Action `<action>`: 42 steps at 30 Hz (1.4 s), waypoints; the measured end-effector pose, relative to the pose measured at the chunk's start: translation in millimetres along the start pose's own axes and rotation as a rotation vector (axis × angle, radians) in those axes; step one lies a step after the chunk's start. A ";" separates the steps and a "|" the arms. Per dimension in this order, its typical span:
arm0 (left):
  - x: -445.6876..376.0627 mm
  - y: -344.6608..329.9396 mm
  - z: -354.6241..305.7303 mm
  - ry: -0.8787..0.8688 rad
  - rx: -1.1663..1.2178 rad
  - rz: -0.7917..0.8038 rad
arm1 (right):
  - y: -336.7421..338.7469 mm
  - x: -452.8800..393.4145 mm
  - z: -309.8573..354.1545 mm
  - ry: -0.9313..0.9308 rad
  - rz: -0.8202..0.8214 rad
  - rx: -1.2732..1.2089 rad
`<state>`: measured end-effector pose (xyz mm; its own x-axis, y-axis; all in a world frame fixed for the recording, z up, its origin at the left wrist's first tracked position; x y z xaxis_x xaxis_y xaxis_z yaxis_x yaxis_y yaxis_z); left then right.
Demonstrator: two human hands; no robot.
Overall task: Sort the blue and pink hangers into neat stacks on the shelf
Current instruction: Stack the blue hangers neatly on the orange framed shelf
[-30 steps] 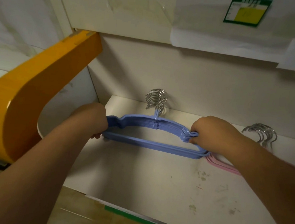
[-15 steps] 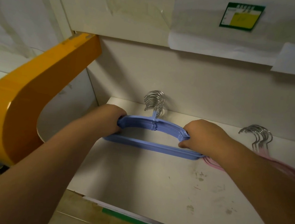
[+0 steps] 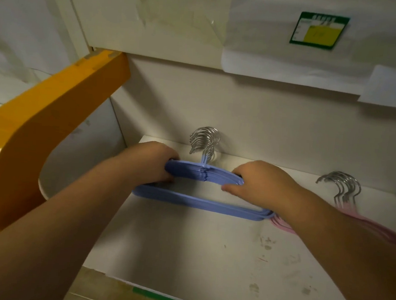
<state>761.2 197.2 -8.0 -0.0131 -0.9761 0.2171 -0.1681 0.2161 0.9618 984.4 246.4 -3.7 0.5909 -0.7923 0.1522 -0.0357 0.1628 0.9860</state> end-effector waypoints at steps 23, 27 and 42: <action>-30.1 6.9 -43.4 -0.075 -0.328 0.108 | 3.4 -39.1 27.4 0.034 0.026 0.214; -32.1 7.3 -43.6 -0.086 -0.345 0.129 | -2.3 -43.4 22.8 0.000 0.051 0.186; -21.1 6.1 -47.2 -0.027 -0.325 -0.012 | -9.2 -40.0 14.3 -0.076 0.163 0.137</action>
<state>807.0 220.3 1.1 -0.0402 -0.9778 0.2055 0.1553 0.1971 0.9680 949.5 268.2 -17.9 0.5060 -0.8049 0.3101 -0.2380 0.2153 0.9471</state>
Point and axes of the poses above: each hand's wrist, its own x-axis away from the middle knuckle, its own y-axis out of the back of the hand, z = x × y, the point moved 5 cm from there along -x, towards the middle knuckle, and after that the axes turned 2 degrees about x, right-handed, at the moved point
